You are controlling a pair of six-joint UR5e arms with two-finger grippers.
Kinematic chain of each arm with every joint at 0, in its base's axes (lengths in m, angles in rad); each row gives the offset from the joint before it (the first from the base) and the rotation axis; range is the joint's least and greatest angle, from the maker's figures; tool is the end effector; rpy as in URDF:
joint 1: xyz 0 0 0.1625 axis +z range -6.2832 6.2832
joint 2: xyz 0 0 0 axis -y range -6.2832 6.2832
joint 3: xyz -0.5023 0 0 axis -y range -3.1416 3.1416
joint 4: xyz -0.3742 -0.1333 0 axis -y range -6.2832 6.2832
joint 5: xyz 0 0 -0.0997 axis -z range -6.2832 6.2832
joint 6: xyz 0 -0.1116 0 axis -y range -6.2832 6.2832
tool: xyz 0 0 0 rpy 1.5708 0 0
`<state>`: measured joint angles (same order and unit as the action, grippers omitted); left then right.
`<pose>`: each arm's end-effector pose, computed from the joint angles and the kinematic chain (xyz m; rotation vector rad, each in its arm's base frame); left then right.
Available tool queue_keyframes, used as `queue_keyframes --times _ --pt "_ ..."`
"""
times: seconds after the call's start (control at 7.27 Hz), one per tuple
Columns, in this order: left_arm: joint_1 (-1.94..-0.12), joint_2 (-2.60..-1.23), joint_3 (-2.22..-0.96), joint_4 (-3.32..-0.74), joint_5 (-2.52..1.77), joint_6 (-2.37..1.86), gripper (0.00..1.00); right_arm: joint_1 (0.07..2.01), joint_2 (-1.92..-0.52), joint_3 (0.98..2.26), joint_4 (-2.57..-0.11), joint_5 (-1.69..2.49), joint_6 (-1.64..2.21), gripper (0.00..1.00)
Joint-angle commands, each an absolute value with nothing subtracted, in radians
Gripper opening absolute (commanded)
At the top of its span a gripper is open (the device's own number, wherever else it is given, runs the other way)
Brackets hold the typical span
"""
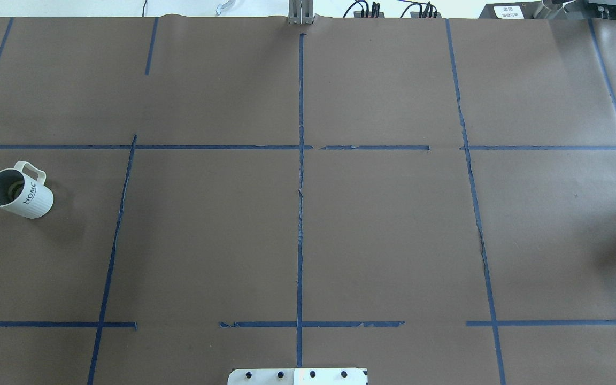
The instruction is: Left arm hands cup to right arm to dump lemon
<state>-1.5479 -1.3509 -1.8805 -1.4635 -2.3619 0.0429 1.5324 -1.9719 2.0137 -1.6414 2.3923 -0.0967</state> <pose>-0.0456 -0.3626 0.6993 -0.0087 0.7913 0.0554 0.0410 -0.2770 0.6881 -0.0032 -0.8224 -0.1156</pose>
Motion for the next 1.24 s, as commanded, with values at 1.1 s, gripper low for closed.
queue_keyframes --times 1.1 --pt "-1.543 -1.299 -1.887 -1.513 -2.387 0.051 1.0 1.529 -1.962 2.02 -1.641 2.356 -0.088 1.0"
